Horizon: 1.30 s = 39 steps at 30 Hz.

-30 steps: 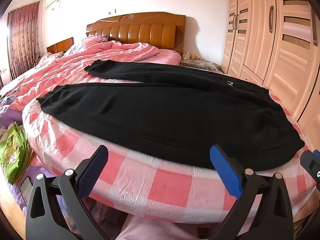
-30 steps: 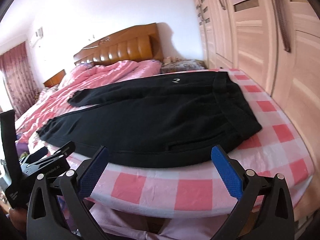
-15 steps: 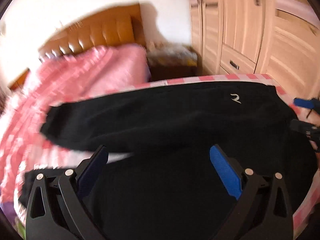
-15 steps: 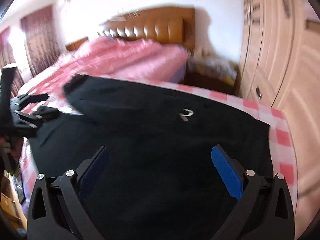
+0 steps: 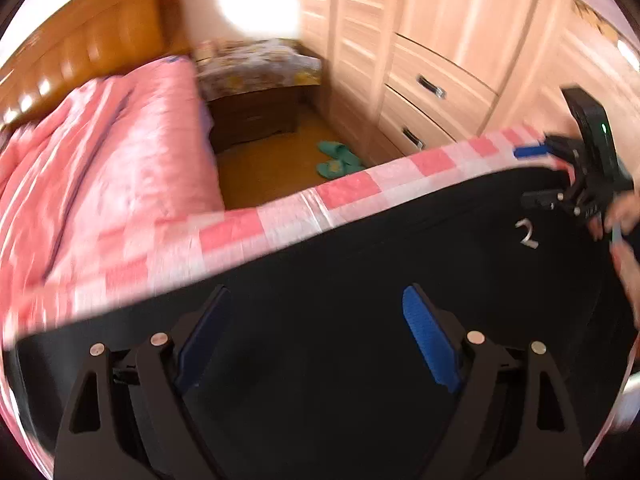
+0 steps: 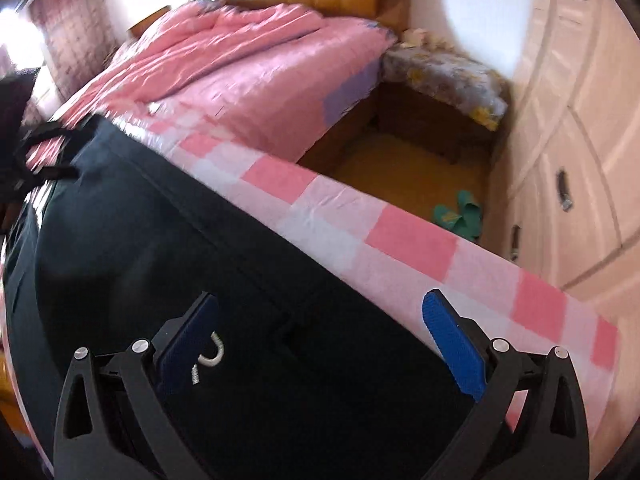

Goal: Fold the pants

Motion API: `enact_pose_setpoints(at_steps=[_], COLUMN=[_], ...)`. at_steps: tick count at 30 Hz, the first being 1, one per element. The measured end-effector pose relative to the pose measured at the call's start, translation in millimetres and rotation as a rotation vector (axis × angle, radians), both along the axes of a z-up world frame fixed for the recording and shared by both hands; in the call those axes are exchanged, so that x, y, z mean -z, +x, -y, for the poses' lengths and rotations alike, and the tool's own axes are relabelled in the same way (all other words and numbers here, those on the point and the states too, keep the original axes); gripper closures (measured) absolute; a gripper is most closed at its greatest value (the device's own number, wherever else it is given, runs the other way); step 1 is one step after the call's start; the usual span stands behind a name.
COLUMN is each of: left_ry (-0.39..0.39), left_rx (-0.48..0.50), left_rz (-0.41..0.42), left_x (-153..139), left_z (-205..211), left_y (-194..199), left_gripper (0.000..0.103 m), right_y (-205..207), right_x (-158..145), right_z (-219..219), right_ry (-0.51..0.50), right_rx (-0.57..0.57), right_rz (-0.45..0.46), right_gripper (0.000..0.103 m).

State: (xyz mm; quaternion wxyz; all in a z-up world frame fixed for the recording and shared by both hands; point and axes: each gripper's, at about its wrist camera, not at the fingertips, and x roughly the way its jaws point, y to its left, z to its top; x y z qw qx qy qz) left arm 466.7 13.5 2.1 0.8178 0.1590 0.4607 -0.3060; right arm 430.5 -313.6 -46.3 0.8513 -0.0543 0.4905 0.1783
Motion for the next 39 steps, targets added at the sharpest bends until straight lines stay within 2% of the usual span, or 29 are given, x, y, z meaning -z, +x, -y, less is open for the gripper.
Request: enact_pose_setpoints(at_steps=[1, 3, 5, 7, 8, 9, 14, 18, 23, 26, 29, 31, 32, 33, 36, 38, 39], left_ry=[0.023, 0.060, 0.084, 0.095, 0.104, 0.120, 0.128, 0.187, 0.145, 0.112, 0.066, 0.044, 0.051, 0.059, 0.102, 0.154, 0.165], left_rx=[0.041, 0.103, 0.156, 0.211, 0.240, 0.262, 0.321, 0.350, 0.375, 0.405, 0.416, 0.404, 0.395, 0.381, 0.342, 0.299, 0.290], left_rz=[0.009, 0.016, -0.008, -0.067, -0.091, -0.096, -0.055, -0.062, -0.083, -0.120, -0.172, -0.201, -0.190, -0.171, -0.036, 0.147, 0.208], left_x=[4.6, 10.9, 18.1, 26.3, 30.0, 32.8, 28.9, 36.1, 33.3, 31.3, 27.3, 25.1, 24.7, 24.2, 13.6, -8.2, -18.5], left_z=[0.5, 2.1, 2.2, 4.9, 6.7, 8.9, 16.0, 23.4, 25.7, 23.5, 16.9, 8.0, 5.5, 2.7, 0.5, -2.3, -4.5], left_y=[7.2, 14.7, 25.4, 33.1, 34.6, 34.3, 38.7, 45.5, 46.1, 41.5, 39.5, 38.6, 37.7, 35.8, 18.9, -3.8, -14.0], left_gripper=[0.016, 0.016, 0.022, 0.039, 0.056, 0.061, 0.061, 0.054, 0.054, 0.054, 0.055, 0.073, 0.090, 0.094, 0.096, 0.096, 0.096], right_y=[5.2, 9.4, 5.7, -3.6, -11.1, -19.9, -54.5, -73.4, -106.7, -134.2, -151.4, -155.0, -157.0, -155.8, -156.2, -156.6, -160.1], right_x=[6.3, 12.2, 8.9, 2.3, -3.0, -8.1, -31.2, -41.0, -64.3, -80.5, -84.4, -84.3, -82.8, -81.0, -75.4, -76.4, -78.5], right_z=[-3.7, 2.6, 4.3, 3.4, 1.9, -0.3, -10.6, -16.5, -21.4, -26.8, -31.8, -31.2, -32.6, -34.3, -42.8, -46.2, -47.5], right_ry=[-0.023, 0.026, 0.065, 0.105, 0.075, 0.026, -0.011, -0.036, -0.030, -0.054, -0.087, -0.080, -0.082, -0.087, -0.115, -0.127, -0.134], right_rx=[-0.049, -0.079, -0.118, -0.159, -0.156, -0.149, -0.139, -0.149, -0.169, -0.192, -0.184, -0.168, -0.158, -0.153, -0.116, -0.091, -0.081], right_rz=[-0.015, -0.034, -0.017, -0.013, 0.026, 0.073, 0.202, 0.264, 0.349, 0.411, 0.433, 0.424, 0.416, 0.411, 0.394, 0.392, 0.399], right_gripper=[0.004, 0.007, 0.020, 0.064, 0.074, 0.094, 0.094, 0.094, 0.094, 0.094, 0.094, 0.094, 0.094, 0.094, 0.094, 0.094, 0.094])
